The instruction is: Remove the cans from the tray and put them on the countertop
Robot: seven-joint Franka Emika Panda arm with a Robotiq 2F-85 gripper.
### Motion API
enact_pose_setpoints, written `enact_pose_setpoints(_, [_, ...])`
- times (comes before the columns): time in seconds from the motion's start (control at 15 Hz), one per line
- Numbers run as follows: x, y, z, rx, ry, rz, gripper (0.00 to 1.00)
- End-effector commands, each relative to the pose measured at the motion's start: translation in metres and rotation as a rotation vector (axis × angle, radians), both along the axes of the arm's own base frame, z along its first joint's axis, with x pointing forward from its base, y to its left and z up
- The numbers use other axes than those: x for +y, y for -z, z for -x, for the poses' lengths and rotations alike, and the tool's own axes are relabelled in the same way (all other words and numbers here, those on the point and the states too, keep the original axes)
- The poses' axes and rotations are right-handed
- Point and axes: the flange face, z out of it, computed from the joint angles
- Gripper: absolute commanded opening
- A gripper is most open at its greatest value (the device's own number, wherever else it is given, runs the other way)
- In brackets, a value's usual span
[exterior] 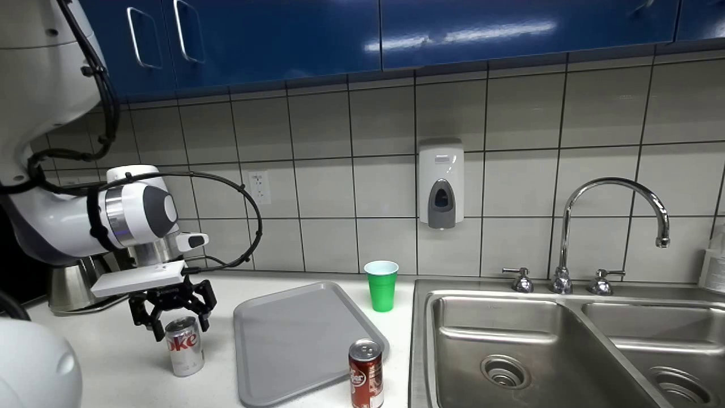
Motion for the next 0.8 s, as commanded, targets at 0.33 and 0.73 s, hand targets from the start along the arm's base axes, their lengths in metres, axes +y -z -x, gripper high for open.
enact_pose_setpoints(0.33, [0.002,-0.053,-0.004,-0.072,0.023,-0.03,1.0])
enact_pose_setpoints(0.73, [-0.006,-0.098,-0.006,-0.158,0.045,-0.053,1.0])
